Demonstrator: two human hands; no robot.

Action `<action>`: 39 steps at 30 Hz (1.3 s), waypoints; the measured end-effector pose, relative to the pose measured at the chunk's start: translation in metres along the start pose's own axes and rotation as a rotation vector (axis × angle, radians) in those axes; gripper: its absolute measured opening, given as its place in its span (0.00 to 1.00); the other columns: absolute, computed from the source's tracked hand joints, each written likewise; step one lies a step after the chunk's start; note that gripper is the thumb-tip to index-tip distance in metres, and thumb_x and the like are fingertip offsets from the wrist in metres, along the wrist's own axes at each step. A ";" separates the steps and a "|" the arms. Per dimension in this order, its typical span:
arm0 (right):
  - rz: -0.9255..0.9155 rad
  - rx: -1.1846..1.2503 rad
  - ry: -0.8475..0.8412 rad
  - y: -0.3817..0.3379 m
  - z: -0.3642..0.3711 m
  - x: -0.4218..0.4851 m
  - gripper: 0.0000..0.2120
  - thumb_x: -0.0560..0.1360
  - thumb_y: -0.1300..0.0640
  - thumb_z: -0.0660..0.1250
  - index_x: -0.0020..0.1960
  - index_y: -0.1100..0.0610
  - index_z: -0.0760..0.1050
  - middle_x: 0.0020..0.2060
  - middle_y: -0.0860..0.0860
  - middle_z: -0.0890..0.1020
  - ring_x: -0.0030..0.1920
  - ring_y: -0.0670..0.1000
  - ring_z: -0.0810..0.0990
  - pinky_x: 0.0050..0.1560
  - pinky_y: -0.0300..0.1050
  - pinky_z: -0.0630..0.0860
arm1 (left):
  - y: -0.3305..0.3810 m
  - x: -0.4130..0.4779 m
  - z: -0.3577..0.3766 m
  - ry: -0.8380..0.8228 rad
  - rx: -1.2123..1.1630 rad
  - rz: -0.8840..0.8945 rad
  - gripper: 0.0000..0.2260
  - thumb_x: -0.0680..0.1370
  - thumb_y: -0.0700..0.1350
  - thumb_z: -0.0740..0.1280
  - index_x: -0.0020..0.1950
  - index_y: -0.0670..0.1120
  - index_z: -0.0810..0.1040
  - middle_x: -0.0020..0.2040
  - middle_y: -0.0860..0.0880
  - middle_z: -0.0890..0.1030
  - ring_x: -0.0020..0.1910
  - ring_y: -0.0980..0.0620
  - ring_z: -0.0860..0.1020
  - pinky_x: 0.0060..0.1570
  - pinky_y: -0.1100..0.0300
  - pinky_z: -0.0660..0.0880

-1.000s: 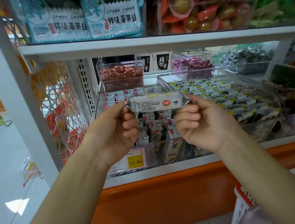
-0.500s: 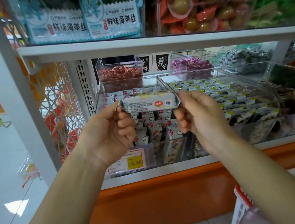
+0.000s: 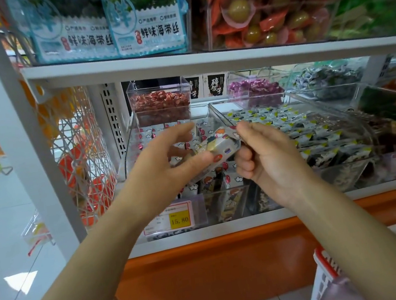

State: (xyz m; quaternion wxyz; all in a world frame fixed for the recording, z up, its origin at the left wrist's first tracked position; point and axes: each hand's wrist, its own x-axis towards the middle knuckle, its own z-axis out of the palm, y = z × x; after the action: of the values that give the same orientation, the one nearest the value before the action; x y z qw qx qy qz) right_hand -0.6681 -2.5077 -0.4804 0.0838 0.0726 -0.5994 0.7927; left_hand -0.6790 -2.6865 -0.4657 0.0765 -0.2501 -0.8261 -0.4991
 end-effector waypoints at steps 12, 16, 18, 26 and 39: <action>-0.204 -0.125 -0.040 -0.005 0.007 -0.004 0.11 0.66 0.56 0.70 0.47 0.56 0.72 0.25 0.47 0.73 0.23 0.45 0.68 0.22 0.37 0.67 | -0.007 0.000 -0.001 -0.139 -0.264 -0.035 0.14 0.73 0.50 0.62 0.56 0.55 0.79 0.45 0.56 0.83 0.42 0.60 0.80 0.40 0.70 0.76; -0.190 -0.117 -0.038 -0.005 0.008 -0.005 0.06 0.72 0.61 0.67 0.48 0.57 0.73 0.24 0.47 0.71 0.23 0.45 0.67 0.22 0.37 0.66 | -0.008 0.000 0.001 -0.147 -0.304 -0.054 0.17 0.71 0.52 0.61 0.57 0.54 0.79 0.42 0.58 0.83 0.38 0.64 0.79 0.34 0.73 0.72; -0.182 -0.095 -0.041 -0.005 0.008 -0.005 0.04 0.74 0.63 0.65 0.48 0.57 0.74 0.24 0.47 0.70 0.23 0.45 0.67 0.23 0.37 0.66 | -0.009 0.000 0.002 -0.148 -0.323 -0.079 0.17 0.71 0.52 0.61 0.58 0.53 0.80 0.42 0.57 0.83 0.39 0.62 0.79 0.34 0.72 0.72; -0.157 -0.089 -0.019 -0.003 0.009 -0.005 0.04 0.76 0.64 0.63 0.47 0.56 0.75 0.25 0.48 0.70 0.23 0.44 0.66 0.22 0.36 0.65 | -0.015 0.002 0.003 -0.176 -0.382 -0.122 0.16 0.72 0.52 0.62 0.57 0.54 0.80 0.47 0.52 0.84 0.45 0.55 0.82 0.42 0.67 0.76; -0.253 -0.175 -0.062 -0.005 0.007 -0.003 0.12 0.70 0.60 0.64 0.52 0.53 0.78 0.26 0.48 0.72 0.24 0.46 0.68 0.25 0.38 0.67 | -0.013 0.003 -0.003 0.013 -0.152 0.053 0.21 0.68 0.52 0.65 0.61 0.54 0.77 0.49 0.57 0.81 0.48 0.61 0.79 0.46 0.71 0.75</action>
State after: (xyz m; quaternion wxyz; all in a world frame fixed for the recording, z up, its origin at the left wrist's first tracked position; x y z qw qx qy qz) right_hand -0.6639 -2.5129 -0.4745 0.1704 0.1643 -0.6546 0.7180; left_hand -0.6882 -2.6926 -0.4734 0.0761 -0.2737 -0.7782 -0.5601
